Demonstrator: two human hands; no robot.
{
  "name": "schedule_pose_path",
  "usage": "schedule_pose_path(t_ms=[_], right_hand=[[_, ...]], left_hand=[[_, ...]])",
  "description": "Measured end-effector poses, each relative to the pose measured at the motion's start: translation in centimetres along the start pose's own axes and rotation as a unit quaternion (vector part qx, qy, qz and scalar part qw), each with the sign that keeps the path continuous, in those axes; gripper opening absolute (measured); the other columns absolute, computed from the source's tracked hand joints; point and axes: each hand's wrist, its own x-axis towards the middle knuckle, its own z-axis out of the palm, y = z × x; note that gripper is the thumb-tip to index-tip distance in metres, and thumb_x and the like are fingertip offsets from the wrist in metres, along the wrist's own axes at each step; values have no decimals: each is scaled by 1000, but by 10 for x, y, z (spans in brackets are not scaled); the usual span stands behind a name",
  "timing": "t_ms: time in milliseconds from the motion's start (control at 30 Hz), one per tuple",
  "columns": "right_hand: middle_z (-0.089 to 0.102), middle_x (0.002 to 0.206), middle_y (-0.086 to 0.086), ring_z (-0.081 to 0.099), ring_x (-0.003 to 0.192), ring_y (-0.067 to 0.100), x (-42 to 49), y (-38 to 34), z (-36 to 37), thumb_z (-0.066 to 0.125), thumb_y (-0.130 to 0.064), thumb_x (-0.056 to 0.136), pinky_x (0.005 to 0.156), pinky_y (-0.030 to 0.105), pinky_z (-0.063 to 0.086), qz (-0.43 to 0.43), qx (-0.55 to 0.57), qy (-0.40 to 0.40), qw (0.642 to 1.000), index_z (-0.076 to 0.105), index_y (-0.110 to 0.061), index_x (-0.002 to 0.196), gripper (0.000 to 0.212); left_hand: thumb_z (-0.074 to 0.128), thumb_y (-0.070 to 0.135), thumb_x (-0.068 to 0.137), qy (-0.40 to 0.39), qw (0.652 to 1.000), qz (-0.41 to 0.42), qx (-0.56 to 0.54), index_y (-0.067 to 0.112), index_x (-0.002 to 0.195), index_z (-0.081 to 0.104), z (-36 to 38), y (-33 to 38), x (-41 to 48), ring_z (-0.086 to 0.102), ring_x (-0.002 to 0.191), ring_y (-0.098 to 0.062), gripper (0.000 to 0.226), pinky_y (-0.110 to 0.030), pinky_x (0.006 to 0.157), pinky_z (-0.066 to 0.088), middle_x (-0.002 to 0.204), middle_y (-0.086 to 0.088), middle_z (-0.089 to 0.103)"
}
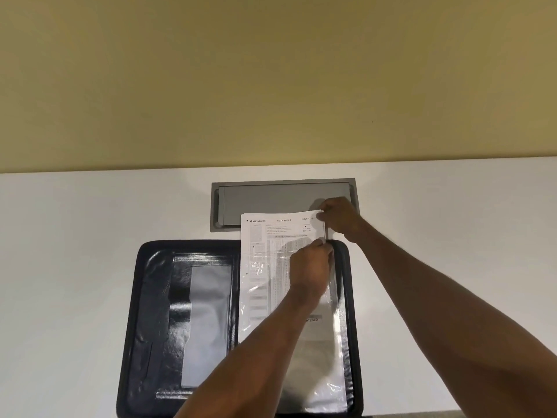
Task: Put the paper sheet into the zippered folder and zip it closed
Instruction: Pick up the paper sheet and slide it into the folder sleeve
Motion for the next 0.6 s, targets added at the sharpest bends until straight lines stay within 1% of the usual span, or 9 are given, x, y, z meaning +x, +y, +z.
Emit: schedule_pose_path(t_ms=[67, 100, 200, 267, 333, 400, 467, 533, 600], right_hand=[[67, 85, 13, 62, 74, 27, 1, 1, -3, 74, 2, 88, 54, 22, 43, 11, -44, -38, 998, 72, 6, 100, 13], [66, 82, 12, 62, 69, 24, 0, 0, -4, 74, 2, 88, 52, 22, 44, 21, -70, -64, 995, 72, 4, 98, 11], [64, 77, 5, 59, 61, 14, 0, -7, -4, 71, -3, 89, 53, 23, 45, 36, -200, -137, 970, 72, -4, 103, 14], [68, 85, 3, 60, 68, 15, -2, -13, 0, 71, -9, 88, 56, 22, 43, 14, -269, -163, 949, 74, -7, 109, 21], [69, 96, 1, 61, 83, 16, -4, -20, 8, 77, -12, 85, 59, 19, 40, -48, -285, -166, 943, 76, -8, 106, 21], [71, 103, 0, 64, 92, 17, -6, -28, 17, 76, -9, 85, 65, 20, 42, -105, -279, -158, 942, 78, -6, 101, 16], [76, 106, 4, 68, 94, 20, -8, -36, 24, 68, -9, 90, 77, 25, 48, -138, -304, -169, 927, 77, -3, 93, 11], [74, 97, 9, 67, 91, 25, -11, -42, 29, 63, -20, 97, 83, 33, 51, -141, -339, -184, 912, 70, -6, 81, 23], [64, 91, 10, 58, 86, 26, -15, -46, 33, 53, -33, 105, 84, 35, 47, -140, -365, -190, 901, 62, -9, 79, 37]], left_hand=[[74, 25, 93, 1, 1000, 1, -8, 20, 89, 78, 1, -1, -1, 72, 66, -13, 8, -25, 68, 63, 84, 4, 77], [74, 24, 93, 1, 1000, 1, -10, 20, 88, 78, 1, -1, -1, 72, 66, -12, 7, -26, 68, 63, 82, 3, 77], [69, 28, 97, 0, 1000, 2, -7, 22, 92, 77, 3, -2, -1, 74, 71, -15, 11, -29, 72, 64, 87, 3, 78], [61, 34, 101, -11, 1000, -8, -16, 24, 96, 74, 4, -2, 0, 75, 80, -18, 17, -32, 79, 63, 94, 3, 78], [56, 37, 102, -16, 999, -15, -23, 24, 96, 70, 3, -2, 0, 74, 82, -19, 21, -34, 81, 62, 94, 2, 77], [55, 39, 102, -11, 1000, -17, -24, 23, 94, 70, 2, -2, 0, 74, 79, -18, 23, -32, 77, 61, 92, 2, 77], [58, 37, 101, -12, 1000, -17, -22, 22, 88, 71, 0, -1, -1, 73, 71, -17, 23, -29, 70, 61, 86, 4, 76], [65, 33, 97, -19, 999, -26, -29, 21, 83, 70, -2, 1, -3, 73, 65, -17, 19, -29, 64, 61, 81, 4, 76], [75, 30, 92, -17, 998, -30, -46, 22, 82, 72, -5, 3, -5, 73, 60, -16, 13, -28, 60, 62, 76, 4, 76]])
